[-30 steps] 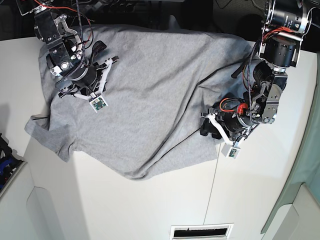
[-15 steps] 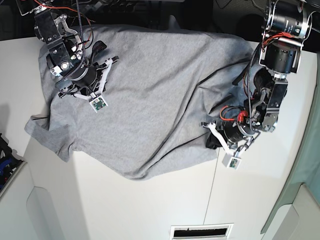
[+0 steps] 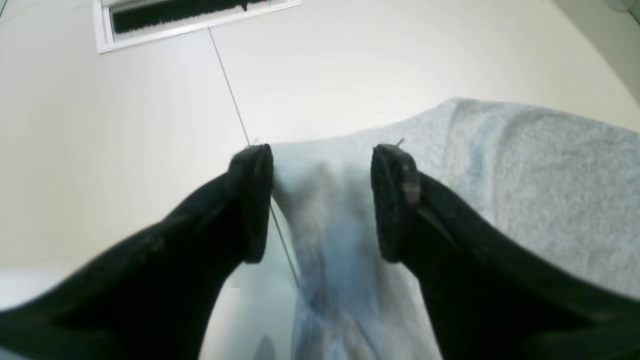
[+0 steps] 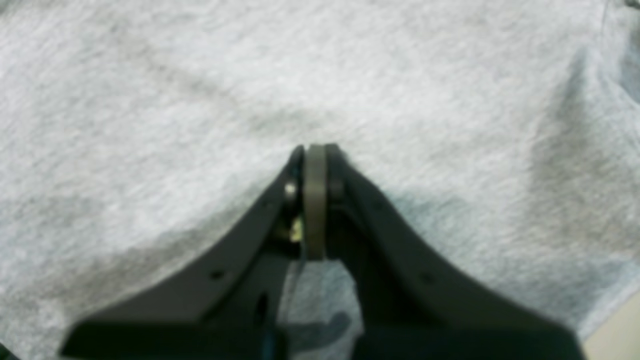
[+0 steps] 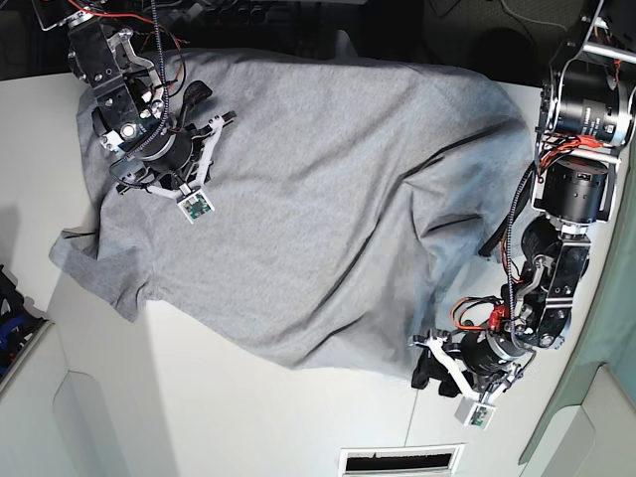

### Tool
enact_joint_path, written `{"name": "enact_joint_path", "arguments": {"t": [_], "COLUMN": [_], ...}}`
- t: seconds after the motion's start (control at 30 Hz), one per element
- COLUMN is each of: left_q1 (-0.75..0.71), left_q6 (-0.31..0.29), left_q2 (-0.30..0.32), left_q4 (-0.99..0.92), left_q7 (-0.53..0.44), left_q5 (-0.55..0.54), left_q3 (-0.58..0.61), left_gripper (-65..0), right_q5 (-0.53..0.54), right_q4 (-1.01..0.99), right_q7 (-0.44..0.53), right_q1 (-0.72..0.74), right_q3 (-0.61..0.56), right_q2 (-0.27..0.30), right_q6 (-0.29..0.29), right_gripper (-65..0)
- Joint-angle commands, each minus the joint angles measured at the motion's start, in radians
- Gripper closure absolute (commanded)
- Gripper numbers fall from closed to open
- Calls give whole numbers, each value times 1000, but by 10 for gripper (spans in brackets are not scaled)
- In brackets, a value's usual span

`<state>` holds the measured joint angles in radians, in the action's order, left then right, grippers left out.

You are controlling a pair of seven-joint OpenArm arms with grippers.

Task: Layout the t-shirt on the table in an organized manner, then fold the t-shirt properly
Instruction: 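Pull the shirt hem with the left gripper away from the right gripper, then regrasp the shirt edges with both grippers and stretch the body apart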

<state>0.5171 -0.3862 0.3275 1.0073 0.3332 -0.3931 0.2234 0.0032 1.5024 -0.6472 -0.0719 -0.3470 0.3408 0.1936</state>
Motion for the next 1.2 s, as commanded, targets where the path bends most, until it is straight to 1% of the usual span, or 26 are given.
{"name": "enact_joint_path", "arguments": {"t": [0.0, 0.1, 0.17, 0.27, 0.4, 0.5, 0.53, 0.63, 0.7, 0.77, 0.9, 0.93, 1.03, 1.07, 1.17], "left_q1": [27, 26, 22, -6, -90, -185, -216, -313, -375, -412, -449, -449, -449, -451, -457], "left_q6": [-2, 1, 0, 0, 0, 0, 0, 0, -9, -31, -24, -6, 77, 92, 95], "left_q2": [8, 11, 32, 102, 212, 276, 291, 309, 308, 298, 270, 267, 274, 280, 301], "left_q4": [12, 13, 13, 14, 29, 65, 78, 136, 168, 173, 138, 124, 84, 72, 49], "left_q7": [2, 112, 167, 163, 174, 172, 172, 171, 164, 165, 166, 171, 173, 177, 204], "left_q5": [-9, -9, -11, -23, -74, -106, -116, -138, -138, -134, -66, -47, -8, 0, 13], "left_q3": [-2, -2, -2, -2, -2, -5, -11, -61, -98, -114, -114, -114, -114, -114, -114], "left_gripper": [-342, -341, -335, -246, -153, -27, 0, 0, 0, 0, 0, 0, 0, 0, 0], "right_q5": [-7, -7, -7, -8, -6, 3, 14, 70, 87, 98, 121, 121, 121, 121, 121], "right_q4": [-2, -2, -1, 13, 62, 100, 101, 101, 100, 93, 5, -32, -137, -167, -242], "right_q7": [-38, -38, -36, -21, 20, 40, 41, 48, 48, 48, 50, 51, 52, 53, 53], "right_q1": [-3, -3, -3, -3, -3, 5, 16, 50, 67, 79, 115, 128, 147, 146, 146], "right_q3": [1, 1, 1, 3, 40, 97, 116, 172, 198, 214, 218, 218, 223, 228, 246], "right_q2": [8, 8, 8, 8, 7, -2, -7, -21, -34, -44, -45, -45, -41, -38, -30], "right_q6": [2, 0, -30, -71, -79, -77, -76, -41, -24, -12, 43, 53, 89, 100, 112], "right_gripper": [0, 0, 0, 0, 0, 0, 0, 0, 0, 0, 0, 0, 0, 0, 0]}}
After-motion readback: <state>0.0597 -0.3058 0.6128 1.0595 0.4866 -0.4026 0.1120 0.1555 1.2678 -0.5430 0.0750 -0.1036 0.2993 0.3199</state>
